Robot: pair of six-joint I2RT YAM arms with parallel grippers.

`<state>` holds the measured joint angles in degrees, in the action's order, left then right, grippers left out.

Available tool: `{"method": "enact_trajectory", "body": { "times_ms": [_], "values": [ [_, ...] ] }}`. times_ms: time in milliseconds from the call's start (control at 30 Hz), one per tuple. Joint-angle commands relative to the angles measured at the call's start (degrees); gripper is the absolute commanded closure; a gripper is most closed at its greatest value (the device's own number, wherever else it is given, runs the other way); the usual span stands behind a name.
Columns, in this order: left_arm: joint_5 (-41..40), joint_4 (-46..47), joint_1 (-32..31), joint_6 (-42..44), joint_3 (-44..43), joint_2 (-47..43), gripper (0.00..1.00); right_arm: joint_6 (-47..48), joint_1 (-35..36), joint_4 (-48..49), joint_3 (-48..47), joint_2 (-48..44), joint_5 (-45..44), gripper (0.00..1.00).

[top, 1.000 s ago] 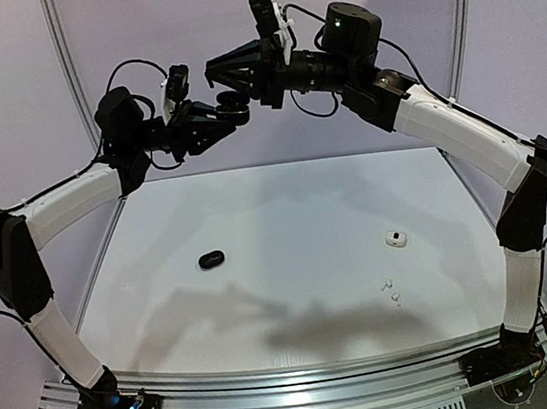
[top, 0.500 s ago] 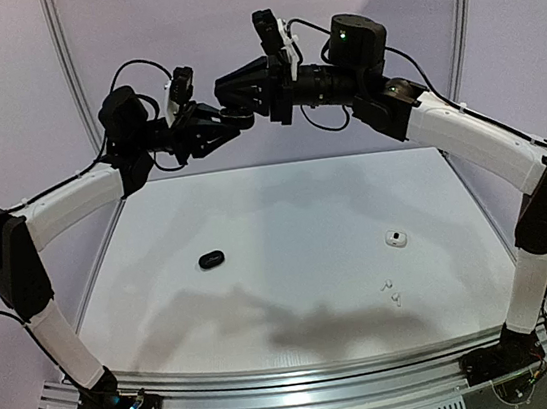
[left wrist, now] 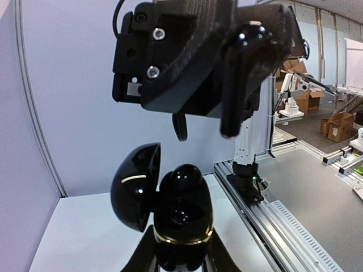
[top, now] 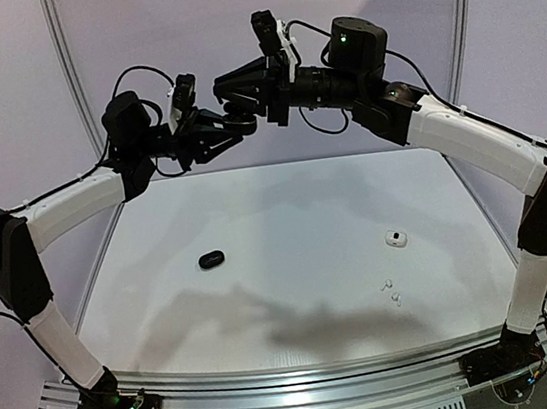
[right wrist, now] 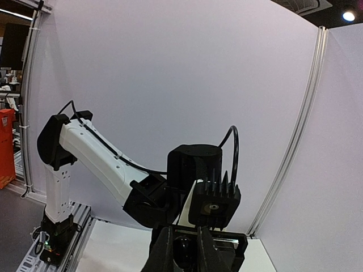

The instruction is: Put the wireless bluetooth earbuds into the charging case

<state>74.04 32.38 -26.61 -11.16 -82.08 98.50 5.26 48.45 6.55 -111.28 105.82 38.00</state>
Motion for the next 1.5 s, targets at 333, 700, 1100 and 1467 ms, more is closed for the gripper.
{"method": "enact_trajectory", "body": {
  "times_ms": [333,700,1100,1467],
  "values": [
    [-2.07,5.09,0.58,-2.25,4.00,-3.82,1.00,2.07,1.09,-2.80,0.14,0.44,-2.23,1.00],
    [-3.08,6.23,0.34,-2.73,5.72,-5.39,1.00,4.94,2.49,-6.44,0.15,-0.46,-5.17,1.00],
    [-3.41,6.13,-0.17,-2.05,6.82,-6.72,1.00,5.70,3.74,-7.62,0.76,-1.03,-7.95,1.00],
    [-5.28,8.05,-0.31,-1.77,8.89,-8.07,1.00,5.96,4.77,-7.07,4.50,-3.80,-13.76,1.00]
  ]
}}
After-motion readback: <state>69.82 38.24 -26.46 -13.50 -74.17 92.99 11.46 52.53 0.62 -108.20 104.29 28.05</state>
